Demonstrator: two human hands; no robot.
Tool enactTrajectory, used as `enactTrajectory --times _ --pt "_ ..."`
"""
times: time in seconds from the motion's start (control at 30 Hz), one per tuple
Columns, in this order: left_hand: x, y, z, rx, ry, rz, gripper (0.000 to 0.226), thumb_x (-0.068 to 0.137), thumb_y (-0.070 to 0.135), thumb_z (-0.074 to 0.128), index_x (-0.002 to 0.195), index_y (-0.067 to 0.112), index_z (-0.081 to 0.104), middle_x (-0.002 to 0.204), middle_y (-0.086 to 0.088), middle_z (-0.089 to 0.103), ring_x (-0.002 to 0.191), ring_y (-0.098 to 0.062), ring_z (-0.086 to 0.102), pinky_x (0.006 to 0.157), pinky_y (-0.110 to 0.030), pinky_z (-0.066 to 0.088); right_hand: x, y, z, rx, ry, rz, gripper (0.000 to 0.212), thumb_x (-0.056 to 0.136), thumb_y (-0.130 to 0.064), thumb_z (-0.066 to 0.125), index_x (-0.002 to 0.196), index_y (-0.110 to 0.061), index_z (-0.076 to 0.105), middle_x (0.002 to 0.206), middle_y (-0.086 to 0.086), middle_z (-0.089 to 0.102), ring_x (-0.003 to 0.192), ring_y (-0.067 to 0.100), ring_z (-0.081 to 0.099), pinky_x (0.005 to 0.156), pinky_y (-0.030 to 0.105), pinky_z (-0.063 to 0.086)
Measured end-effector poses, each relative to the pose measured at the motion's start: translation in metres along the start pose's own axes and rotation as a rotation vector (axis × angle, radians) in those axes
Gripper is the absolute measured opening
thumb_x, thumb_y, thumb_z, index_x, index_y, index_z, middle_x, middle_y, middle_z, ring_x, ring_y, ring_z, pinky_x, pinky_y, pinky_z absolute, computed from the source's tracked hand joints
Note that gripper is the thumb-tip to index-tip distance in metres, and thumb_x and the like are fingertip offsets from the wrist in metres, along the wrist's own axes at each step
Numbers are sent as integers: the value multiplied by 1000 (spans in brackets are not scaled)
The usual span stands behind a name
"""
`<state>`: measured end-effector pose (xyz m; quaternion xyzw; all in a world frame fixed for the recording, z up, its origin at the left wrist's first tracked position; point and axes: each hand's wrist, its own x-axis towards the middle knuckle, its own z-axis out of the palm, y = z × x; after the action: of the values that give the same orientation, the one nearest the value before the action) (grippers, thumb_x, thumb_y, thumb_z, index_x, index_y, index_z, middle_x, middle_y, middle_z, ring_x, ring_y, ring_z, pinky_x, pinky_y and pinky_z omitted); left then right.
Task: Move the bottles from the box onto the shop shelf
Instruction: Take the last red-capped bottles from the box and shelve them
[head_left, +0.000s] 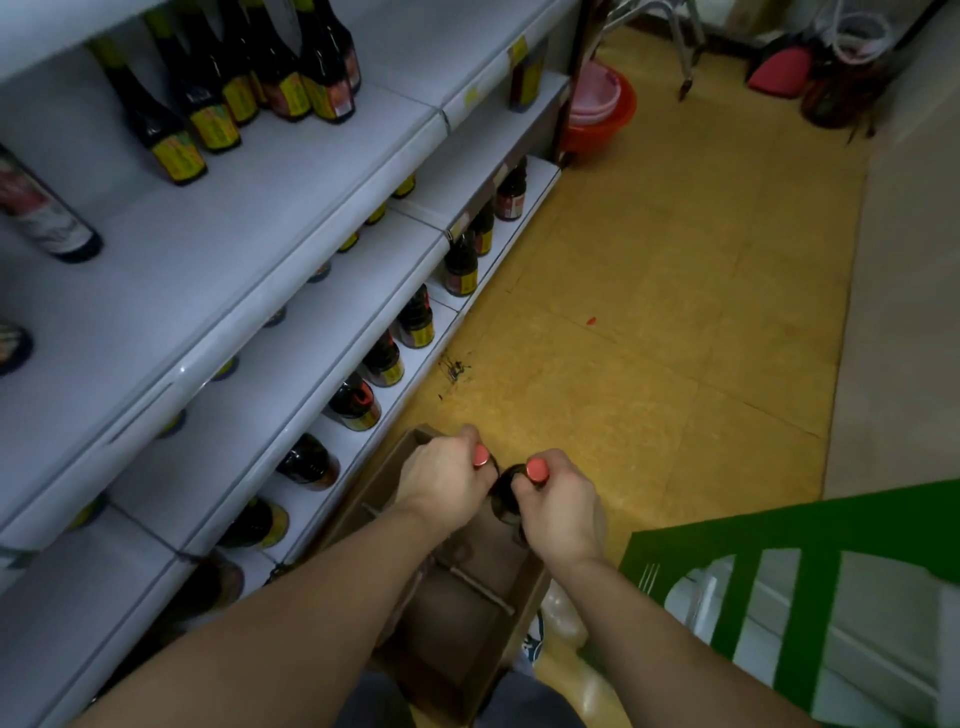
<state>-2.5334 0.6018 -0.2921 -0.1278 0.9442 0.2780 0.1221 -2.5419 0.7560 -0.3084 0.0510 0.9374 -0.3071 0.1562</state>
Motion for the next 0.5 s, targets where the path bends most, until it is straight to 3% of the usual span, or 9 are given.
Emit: enactTrajectory --times 0.2,0.37,0.5 --pt "-13 7 -26 -3 20 25 16 90 34 60 91 20 51 90 -8 69 90 -35 65 66 -39 47 -12 -23 -22 8 41 -72 10 92 -36 66 95 -32 57 91 -2 67 88 26 64 72 34 50" --pt "-22 13 -45 8 56 6 16 91 36 61 91 25 50 85 3 57 92 -30 64 65 -34 41 -18 -39 -34 8 47 -108 9 91 -38 64 96 -35 58 91 -5 66 84 25 66 70 38 56" --pt "-27 14 -59 8 94 -6 15 88 38 62 91 25 55 85 4 58 92 -29 64 65 -34 44 -23 -53 -44 -28 64 -144 10 91 -36 63 91 -32 54 91 -2 66 85 25 63 68 34 49"
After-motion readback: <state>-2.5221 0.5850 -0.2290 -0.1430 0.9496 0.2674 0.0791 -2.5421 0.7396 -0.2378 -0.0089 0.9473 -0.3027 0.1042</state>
